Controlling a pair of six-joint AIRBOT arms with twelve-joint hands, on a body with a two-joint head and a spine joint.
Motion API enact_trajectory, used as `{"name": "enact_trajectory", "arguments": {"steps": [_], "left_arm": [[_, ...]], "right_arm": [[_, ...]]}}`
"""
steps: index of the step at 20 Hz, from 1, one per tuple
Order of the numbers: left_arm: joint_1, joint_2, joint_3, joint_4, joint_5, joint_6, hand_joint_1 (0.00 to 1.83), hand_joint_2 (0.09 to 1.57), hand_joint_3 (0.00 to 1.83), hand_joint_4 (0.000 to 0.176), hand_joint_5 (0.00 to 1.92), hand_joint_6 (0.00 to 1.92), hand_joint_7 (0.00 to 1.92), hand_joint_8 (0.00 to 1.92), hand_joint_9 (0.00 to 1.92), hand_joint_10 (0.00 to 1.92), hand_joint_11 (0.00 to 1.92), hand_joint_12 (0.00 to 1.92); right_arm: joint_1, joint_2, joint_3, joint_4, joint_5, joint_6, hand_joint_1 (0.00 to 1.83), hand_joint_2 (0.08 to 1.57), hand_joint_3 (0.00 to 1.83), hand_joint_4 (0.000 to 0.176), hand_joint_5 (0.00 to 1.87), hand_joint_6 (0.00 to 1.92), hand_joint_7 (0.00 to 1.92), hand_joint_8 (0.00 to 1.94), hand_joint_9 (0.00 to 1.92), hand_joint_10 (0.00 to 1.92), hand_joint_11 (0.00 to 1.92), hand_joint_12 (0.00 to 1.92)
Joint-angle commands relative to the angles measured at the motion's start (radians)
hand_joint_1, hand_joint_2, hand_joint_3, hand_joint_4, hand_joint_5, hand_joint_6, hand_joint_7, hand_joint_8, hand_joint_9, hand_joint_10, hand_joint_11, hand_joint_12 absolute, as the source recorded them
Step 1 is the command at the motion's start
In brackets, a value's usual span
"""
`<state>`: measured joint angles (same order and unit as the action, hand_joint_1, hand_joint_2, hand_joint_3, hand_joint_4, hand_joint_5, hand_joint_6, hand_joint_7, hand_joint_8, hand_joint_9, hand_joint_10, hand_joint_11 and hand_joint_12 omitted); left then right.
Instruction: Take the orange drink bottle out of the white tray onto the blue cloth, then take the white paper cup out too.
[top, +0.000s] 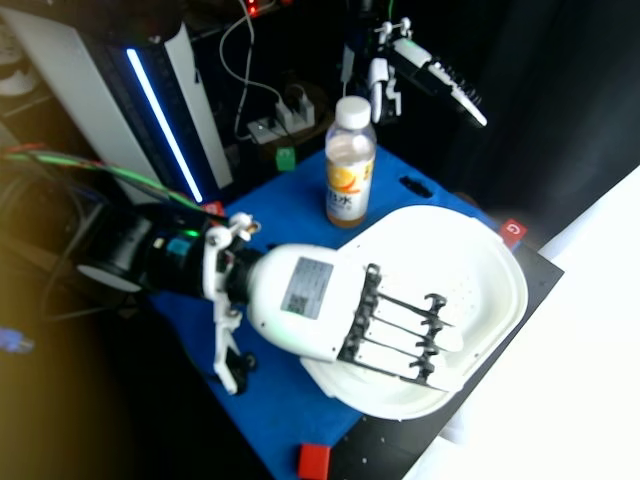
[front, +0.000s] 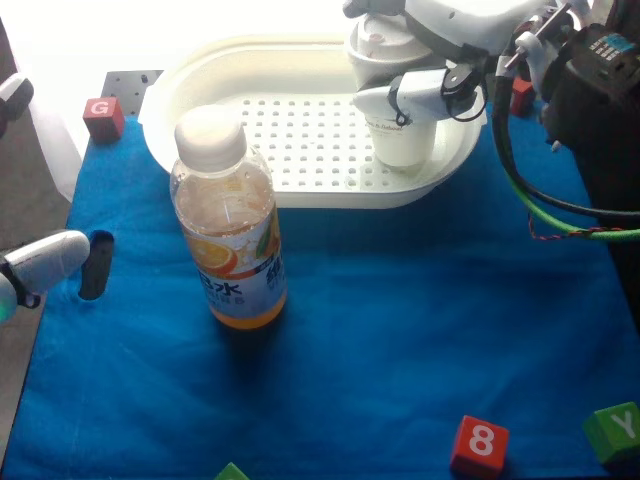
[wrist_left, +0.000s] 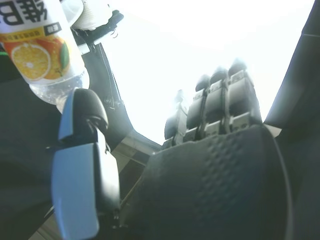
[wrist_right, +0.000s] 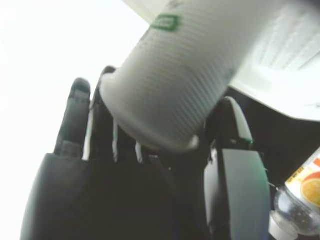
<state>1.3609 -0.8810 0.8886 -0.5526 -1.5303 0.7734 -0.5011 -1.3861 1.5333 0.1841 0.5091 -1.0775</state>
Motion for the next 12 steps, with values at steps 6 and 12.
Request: {"name": "enact_trajectory", "arguments": {"steps": [6, 12], "left_arm": [[-0.001, 0.001, 0.005, 0.009, -0.128, -0.007, 0.68, 1.11, 0.00, 0.145, 0.00, 0.00, 0.00, 0.00, 0.00, 0.00, 0.00, 0.00], [-0.001, 0.000, 0.005, 0.004, -0.129, -0.008, 0.73, 1.11, 0.00, 0.147, 0.00, 0.00, 0.00, 0.00, 0.00, 0.00, 0.00, 0.00]], "right_arm": [[0.015, 0.021, -0.033, -0.048, 0.125, 0.007, 0.89, 1.15, 0.00, 0.000, 0.14, 1.07, 0.24, 1.01, 0.49, 1.82, 0.67, 1.92], [0.045, 0.145, -0.182, -0.127, 0.274, 0.010, 0.85, 1.16, 0.01, 0.000, 0.04, 1.24, 0.16, 1.28, 0.32, 1.71, 0.46, 1.92]]}}
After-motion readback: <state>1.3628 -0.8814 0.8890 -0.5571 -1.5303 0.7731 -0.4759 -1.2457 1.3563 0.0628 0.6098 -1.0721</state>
